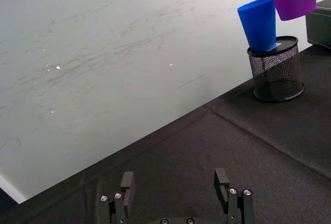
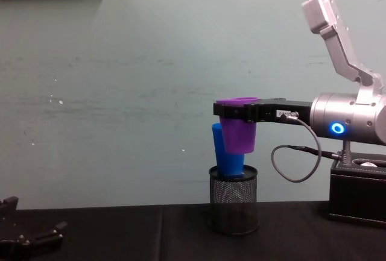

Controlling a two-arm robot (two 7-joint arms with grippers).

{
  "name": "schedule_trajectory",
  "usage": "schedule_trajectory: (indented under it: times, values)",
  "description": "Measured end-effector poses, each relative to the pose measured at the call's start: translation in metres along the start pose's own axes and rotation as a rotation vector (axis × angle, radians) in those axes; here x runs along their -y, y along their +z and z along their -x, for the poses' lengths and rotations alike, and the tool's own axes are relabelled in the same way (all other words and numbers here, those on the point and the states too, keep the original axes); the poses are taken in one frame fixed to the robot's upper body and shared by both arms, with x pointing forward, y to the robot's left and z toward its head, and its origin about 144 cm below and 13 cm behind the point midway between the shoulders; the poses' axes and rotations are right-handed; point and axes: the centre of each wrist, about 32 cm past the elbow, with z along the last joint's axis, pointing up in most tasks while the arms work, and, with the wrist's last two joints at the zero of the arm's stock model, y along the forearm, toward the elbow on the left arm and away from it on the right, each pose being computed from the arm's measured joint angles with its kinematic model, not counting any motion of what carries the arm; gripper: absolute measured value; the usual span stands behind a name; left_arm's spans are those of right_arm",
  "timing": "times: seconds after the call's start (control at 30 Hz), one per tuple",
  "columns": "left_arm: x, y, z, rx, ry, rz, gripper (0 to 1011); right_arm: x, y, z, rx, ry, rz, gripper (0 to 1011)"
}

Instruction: Pick up one cup with a gripper and tap it against the other cup.

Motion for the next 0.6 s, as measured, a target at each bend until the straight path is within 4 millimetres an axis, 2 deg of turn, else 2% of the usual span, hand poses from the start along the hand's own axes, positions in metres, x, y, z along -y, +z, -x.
schedule_trajectory:
  times: [0.6]
  values:
    - [0.000,0.000,0.000,0.000,0.000,0.000,1011,-0.006,0.008,0.019,0.022,-0.102,0.038,748]
